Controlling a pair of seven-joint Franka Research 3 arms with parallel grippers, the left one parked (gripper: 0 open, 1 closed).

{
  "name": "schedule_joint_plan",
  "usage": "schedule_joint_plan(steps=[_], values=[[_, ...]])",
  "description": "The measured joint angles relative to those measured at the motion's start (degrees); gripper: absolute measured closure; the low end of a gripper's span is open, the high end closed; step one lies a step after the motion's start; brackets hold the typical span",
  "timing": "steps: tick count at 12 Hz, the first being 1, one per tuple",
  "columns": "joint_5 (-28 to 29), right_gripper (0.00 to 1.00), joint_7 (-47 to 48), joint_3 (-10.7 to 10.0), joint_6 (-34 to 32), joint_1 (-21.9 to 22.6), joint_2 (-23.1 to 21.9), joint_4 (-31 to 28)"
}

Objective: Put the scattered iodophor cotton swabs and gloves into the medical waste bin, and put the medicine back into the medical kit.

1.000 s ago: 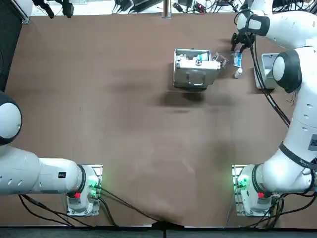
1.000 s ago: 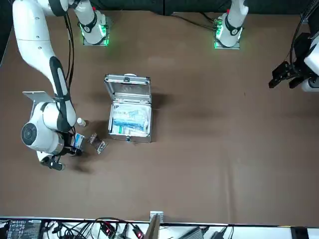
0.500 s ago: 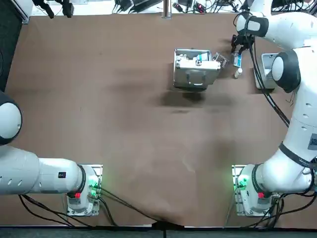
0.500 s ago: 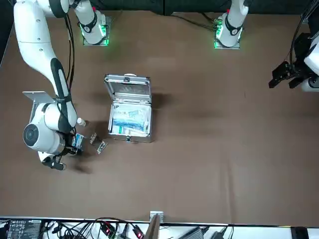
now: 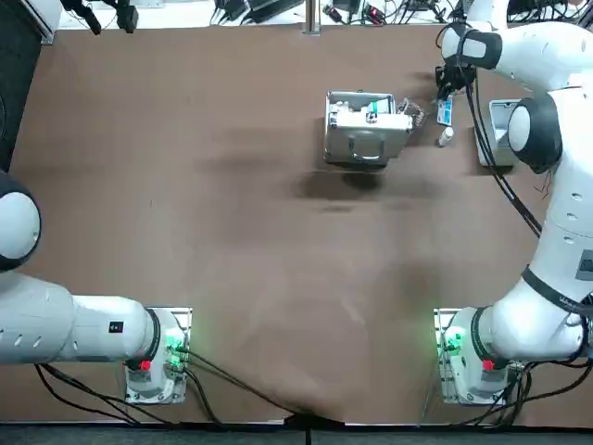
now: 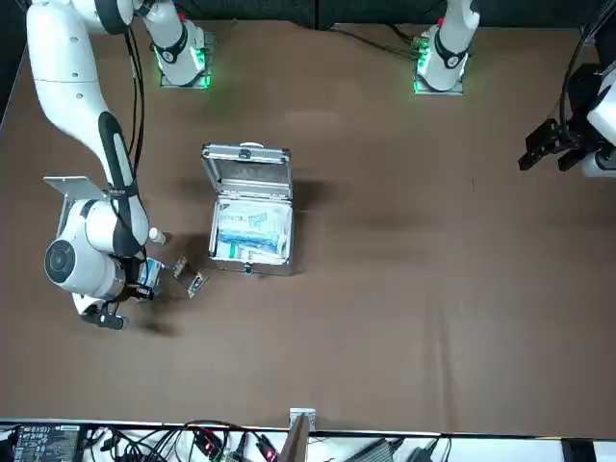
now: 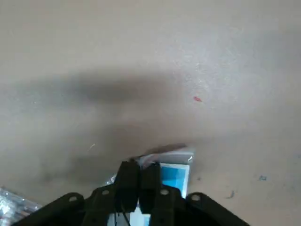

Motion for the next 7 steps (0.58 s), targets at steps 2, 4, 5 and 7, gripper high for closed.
schedule_joint_plan(steps=[2, 4, 5, 7], values=[[0.0, 0.99, -0.22, 0.04, -0.01, 0.1, 0.0, 0.22], [0.0, 0.99, -0.24, 0.17, -0.05, 0.4, -0.29, 1.19], [0.0, 0.99, -0.24, 0.18, -0.74, 0.59, -0.92, 1.87], [0.0, 0.99, -0.24, 0.18, -5.05, 0.73, -3.73, 3.19]])
